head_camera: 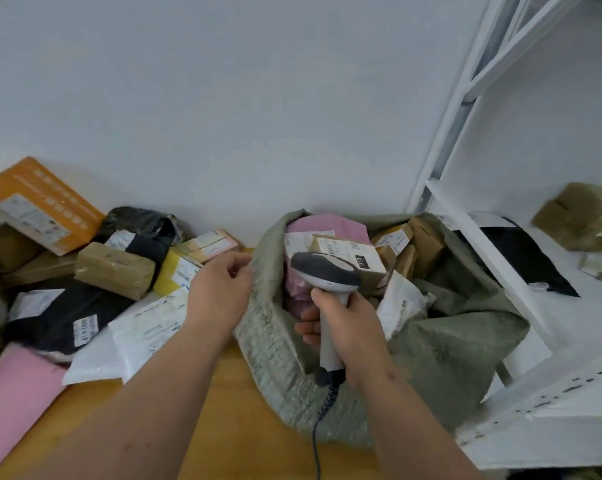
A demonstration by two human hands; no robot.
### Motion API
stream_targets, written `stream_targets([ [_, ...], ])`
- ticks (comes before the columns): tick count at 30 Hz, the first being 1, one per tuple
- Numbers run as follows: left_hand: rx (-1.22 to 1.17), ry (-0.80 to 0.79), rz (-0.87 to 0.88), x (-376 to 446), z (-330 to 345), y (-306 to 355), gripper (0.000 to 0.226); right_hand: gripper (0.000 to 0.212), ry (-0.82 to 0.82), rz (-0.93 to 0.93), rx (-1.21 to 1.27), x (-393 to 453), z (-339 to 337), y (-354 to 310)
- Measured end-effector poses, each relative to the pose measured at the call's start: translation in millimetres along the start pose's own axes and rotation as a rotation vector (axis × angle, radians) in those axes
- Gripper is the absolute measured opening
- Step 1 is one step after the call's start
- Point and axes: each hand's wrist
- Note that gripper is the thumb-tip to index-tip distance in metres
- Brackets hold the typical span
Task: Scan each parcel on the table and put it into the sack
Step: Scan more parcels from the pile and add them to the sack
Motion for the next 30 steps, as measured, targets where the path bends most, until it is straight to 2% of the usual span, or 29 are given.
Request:
stream_targets([
  [8, -0.105, 0.014, -0.246, -10, -93, -99, 0.028, 0.014, -0.001, 0.001, -0.129, 11, 110, 30],
  [15, -0.193, -0.050, -0.413, -15, -157, -177, 0.032, 0.009, -0.049, 0.021, -0.211, 16, 185, 71],
  [21, -0.260, -0.156, -0.570, -8, -166, -226, 0.038, 0.015, -0.053, 0.094, -0.284, 27, 203, 102],
  [30, -0.365, -0.173, -0.768, 11, -141, -258, 0.048, 0.015, -0.079, 0.185, -0.406, 72, 187, 124],
])
Point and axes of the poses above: each hand's wrist, its own x-axis towards the middle knuckle, its own z-axis out of the palm, y = z × x, and after that the axes turned 12 degrees about -y, right-handed
